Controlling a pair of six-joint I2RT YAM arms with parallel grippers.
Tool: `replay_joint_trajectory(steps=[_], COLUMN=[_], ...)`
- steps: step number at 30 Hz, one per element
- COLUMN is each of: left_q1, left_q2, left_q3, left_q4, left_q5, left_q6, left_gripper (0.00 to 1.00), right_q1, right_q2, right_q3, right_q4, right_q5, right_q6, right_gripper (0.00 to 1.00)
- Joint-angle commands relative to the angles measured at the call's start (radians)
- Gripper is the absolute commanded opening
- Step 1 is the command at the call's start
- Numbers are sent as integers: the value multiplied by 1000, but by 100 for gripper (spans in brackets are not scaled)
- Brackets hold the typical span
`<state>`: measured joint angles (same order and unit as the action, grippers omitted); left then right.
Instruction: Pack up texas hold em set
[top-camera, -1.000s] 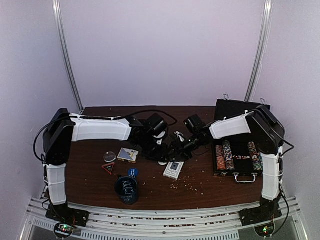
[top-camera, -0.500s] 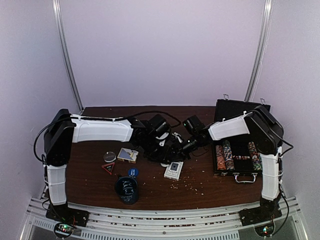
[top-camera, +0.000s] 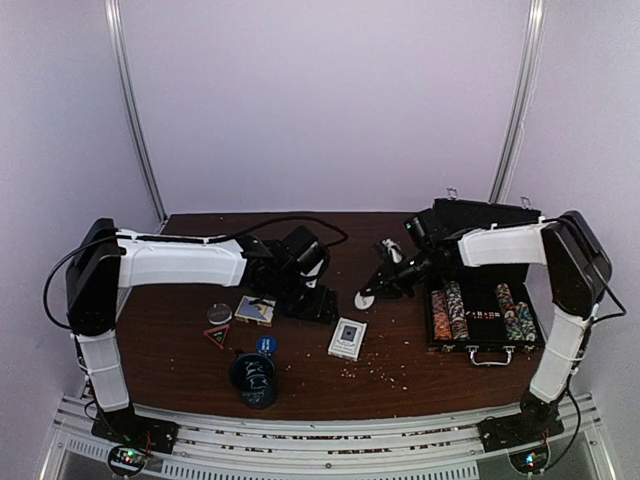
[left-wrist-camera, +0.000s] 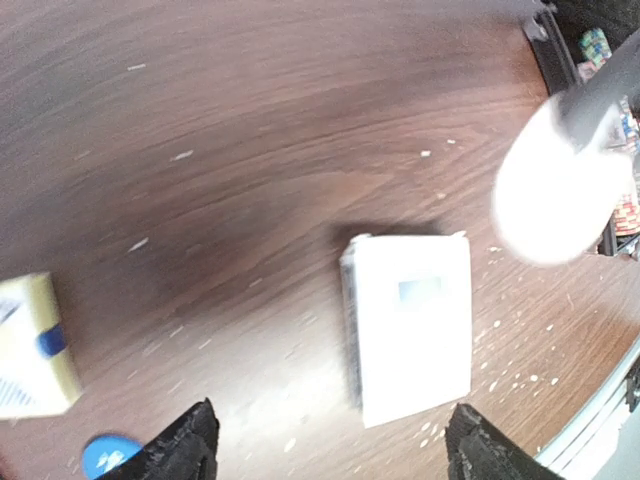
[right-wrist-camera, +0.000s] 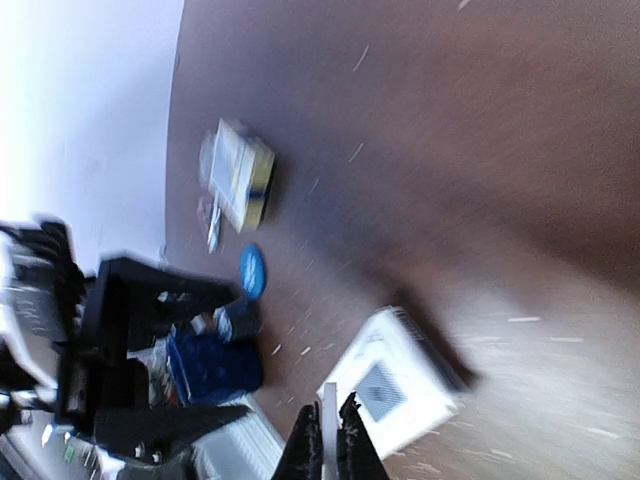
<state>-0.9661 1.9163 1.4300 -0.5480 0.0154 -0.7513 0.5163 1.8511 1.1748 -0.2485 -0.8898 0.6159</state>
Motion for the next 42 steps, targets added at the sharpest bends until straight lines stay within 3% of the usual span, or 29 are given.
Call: replay_joint_trajectory(steps=[1, 8, 13, 17, 28, 35, 42], left_q1=[10, 30, 45, 53, 63, 64, 67], left_q2=[-105, -182, -186, -180, -167, -147, -143], left_q3=[-101, -224, -235, -237, -233, -220, -220], left_q4=[10, -1, -23, -28, -46, -64, -69], left_q5=[-86, -107, -110, -108, -110, -109, -109], left_q6=[-79, -155, -172, -172, -182, -177, -173], left_gripper=[80, 77, 75, 74, 64, 64, 64], right_q1=[-184, -568, -698, -719, -703, -618, -613], right_q2=[-186, -417, -437, -477, -511, -495, -465], right_q3=[-73, -286, -311, -338, -475, -512, -518], right_q4=[-142, -219, -331, -345, -338, -305, -226], right_q5=[256, 333, 461, 554, 409, 400, 412], right_q6=[-74, -128, -200, -200, -204, -205, -208], right_gripper=[0, 0, 0, 0, 0, 0, 0])
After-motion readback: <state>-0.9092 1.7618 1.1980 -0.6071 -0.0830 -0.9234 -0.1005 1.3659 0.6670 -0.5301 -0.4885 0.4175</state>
